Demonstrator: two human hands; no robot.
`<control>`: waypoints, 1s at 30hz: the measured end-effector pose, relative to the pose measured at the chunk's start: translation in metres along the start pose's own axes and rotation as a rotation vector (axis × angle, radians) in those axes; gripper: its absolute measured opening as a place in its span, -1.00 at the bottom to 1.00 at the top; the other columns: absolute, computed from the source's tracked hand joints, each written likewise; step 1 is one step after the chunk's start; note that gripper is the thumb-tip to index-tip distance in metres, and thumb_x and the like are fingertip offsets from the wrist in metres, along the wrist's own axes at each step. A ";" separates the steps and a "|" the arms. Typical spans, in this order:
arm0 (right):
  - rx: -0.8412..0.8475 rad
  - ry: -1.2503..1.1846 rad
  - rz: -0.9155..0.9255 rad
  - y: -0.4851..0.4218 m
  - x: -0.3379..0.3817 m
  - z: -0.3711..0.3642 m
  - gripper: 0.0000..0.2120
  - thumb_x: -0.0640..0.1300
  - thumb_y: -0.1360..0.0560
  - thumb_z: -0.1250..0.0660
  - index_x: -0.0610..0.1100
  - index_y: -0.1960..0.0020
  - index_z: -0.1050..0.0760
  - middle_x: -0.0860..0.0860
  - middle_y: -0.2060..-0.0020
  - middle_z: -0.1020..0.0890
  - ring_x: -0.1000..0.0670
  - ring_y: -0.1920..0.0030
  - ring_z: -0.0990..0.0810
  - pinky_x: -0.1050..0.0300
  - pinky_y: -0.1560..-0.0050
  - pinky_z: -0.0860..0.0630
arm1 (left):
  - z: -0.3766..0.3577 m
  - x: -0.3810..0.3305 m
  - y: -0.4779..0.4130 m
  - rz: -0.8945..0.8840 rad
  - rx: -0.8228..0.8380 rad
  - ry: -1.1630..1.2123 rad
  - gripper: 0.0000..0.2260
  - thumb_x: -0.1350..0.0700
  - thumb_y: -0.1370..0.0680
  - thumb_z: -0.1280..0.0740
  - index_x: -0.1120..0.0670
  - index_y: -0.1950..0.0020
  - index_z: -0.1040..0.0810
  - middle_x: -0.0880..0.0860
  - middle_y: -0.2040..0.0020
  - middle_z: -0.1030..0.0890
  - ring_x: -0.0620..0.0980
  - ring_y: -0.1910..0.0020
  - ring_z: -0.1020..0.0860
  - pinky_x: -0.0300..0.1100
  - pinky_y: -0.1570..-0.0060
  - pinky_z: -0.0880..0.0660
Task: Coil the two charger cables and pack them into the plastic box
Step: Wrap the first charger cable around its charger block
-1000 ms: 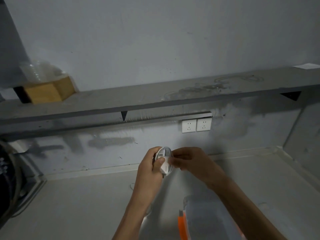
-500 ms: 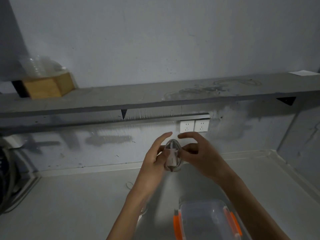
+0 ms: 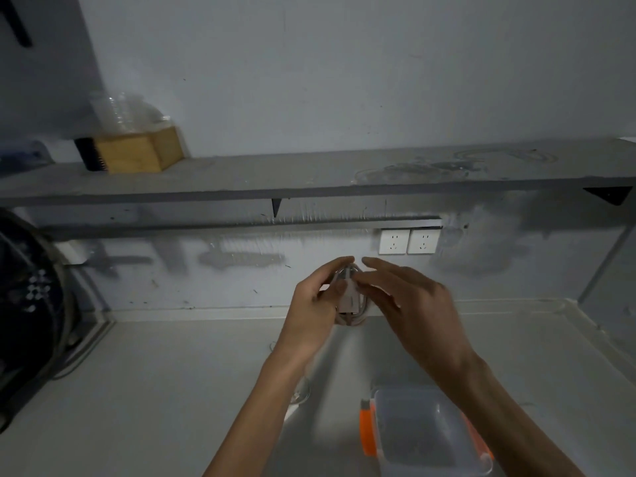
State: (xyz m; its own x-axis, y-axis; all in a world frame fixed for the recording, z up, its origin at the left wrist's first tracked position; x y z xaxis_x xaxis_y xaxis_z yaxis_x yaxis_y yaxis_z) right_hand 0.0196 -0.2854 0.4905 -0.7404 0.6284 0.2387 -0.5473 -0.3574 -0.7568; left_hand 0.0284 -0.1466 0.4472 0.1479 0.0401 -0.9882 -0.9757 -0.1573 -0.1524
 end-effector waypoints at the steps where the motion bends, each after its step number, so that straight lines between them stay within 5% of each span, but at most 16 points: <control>1: -0.022 -0.020 0.007 0.002 0.004 -0.001 -0.82 -0.16 -0.49 -0.42 -0.06 -0.10 -0.61 0.04 -0.07 -0.69 0.07 0.07 -0.68 0.21 0.16 -0.62 | 0.003 -0.002 0.002 -0.013 0.007 -0.004 -0.71 0.26 -0.63 -0.20 -0.08 -0.15 -0.59 -0.04 -0.13 -0.62 0.09 -0.17 -0.60 0.21 -0.17 -0.54; 4: -0.086 -0.118 -0.074 0.006 0.008 -0.004 -0.82 -0.17 -0.50 -0.40 -0.10 -0.09 -0.58 0.05 0.05 -0.69 0.13 0.21 -0.64 0.33 0.25 -0.59 | 0.006 -0.009 0.008 -0.062 0.030 -0.048 -0.72 0.22 -0.63 -0.22 -0.11 -0.17 -0.57 -0.07 -0.15 -0.61 0.05 -0.20 -0.57 0.18 -0.21 -0.52; 9: -0.138 -0.372 -0.335 0.006 -0.003 -0.013 -0.88 -0.14 -0.48 -0.39 -0.02 -0.01 -0.58 0.16 0.14 -0.64 0.18 0.13 -0.62 0.43 0.29 -0.50 | 0.010 -0.010 0.018 -0.120 0.050 -0.188 -0.70 0.15 -0.61 -0.24 -0.11 -0.31 -0.51 -0.07 -0.20 -0.55 -0.01 -0.22 -0.53 0.13 -0.23 -0.51; 13: -0.203 -0.428 -0.403 0.005 -0.006 -0.014 -0.92 -0.16 -0.53 -0.33 -0.06 0.01 -0.58 0.09 0.14 -0.66 0.15 0.15 -0.63 0.36 0.24 -0.53 | 0.002 -0.008 0.028 -0.152 0.100 -0.342 -0.67 0.21 -0.59 -0.28 -0.10 -0.29 -0.50 -0.11 -0.16 -0.54 -0.16 -0.16 -0.51 -0.27 -0.19 -0.47; 15: -0.248 -0.475 -0.425 0.003 -0.007 -0.012 -0.90 -0.14 -0.55 -0.31 -0.08 -0.01 -0.58 0.08 0.11 -0.66 0.11 0.13 -0.64 0.22 0.18 -0.58 | 0.001 -0.001 0.029 -0.129 0.059 -0.332 -0.70 0.19 -0.57 -0.31 -0.06 -0.28 -0.52 -0.09 -0.20 -0.55 -0.13 -0.14 -0.52 -0.27 -0.16 -0.49; 19: -0.302 -0.388 -0.500 0.013 -0.010 -0.002 -0.84 0.01 -0.52 -0.34 -0.05 -0.03 -0.56 0.08 0.13 -0.64 0.13 0.13 -0.62 0.29 0.20 -0.54 | 0.014 0.010 0.026 -0.056 -0.137 -0.094 -0.65 0.00 -0.49 -0.38 0.00 -0.26 -0.52 -0.01 -0.22 -0.53 -0.02 -0.14 -0.54 0.04 -0.04 -0.63; 23: -0.139 -0.392 -0.584 0.022 -0.007 -0.024 -0.85 0.05 -0.45 -0.42 0.03 0.02 -0.59 0.13 0.16 -0.67 0.17 0.18 -0.64 0.26 0.18 -0.57 | 0.012 0.006 0.025 -0.136 -0.192 -0.101 -0.68 -0.02 -0.51 -0.37 -0.05 -0.25 -0.46 -0.15 -0.14 -0.53 -0.14 -0.12 -0.54 -0.13 -0.07 -0.60; 27: -0.163 -0.272 -0.559 0.027 -0.006 -0.029 -0.89 -0.13 -0.51 -0.37 0.00 0.00 -0.64 0.13 0.17 -0.71 0.15 0.19 -0.66 0.17 0.13 -0.59 | 0.003 0.009 0.028 -0.198 -0.193 -0.139 -0.71 0.12 -0.56 -0.34 -0.08 -0.25 -0.40 -0.24 -0.01 -0.56 -0.35 0.00 -0.55 -0.47 0.05 -0.48; 30: -0.202 -0.225 -0.558 0.031 -0.013 -0.029 -0.81 -0.23 -0.53 -0.34 -0.06 -0.09 -0.63 0.09 0.12 -0.72 0.14 0.16 -0.66 0.16 0.08 -0.61 | -0.005 0.009 0.028 -0.272 -0.174 -0.269 -0.66 0.17 -0.57 -0.33 -0.04 -0.30 -0.36 -0.31 -0.04 -0.52 -0.41 -0.05 -0.51 -0.51 0.02 -0.46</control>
State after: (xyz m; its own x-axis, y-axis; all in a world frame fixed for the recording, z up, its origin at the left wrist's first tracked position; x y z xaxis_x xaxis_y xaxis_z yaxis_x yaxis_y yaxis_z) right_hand 0.0238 -0.2851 0.4465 -0.4406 0.5141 0.7359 -0.8063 0.1338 -0.5761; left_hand 0.0027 -0.1556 0.4338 0.3267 0.3560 -0.8755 -0.8614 -0.2690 -0.4308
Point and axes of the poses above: each hand's wrist, its own y-axis away from the middle knuckle, its own z-axis out of the back of the hand, x = y × z, the point moved 8 cm from there along -y, towards the middle knuckle
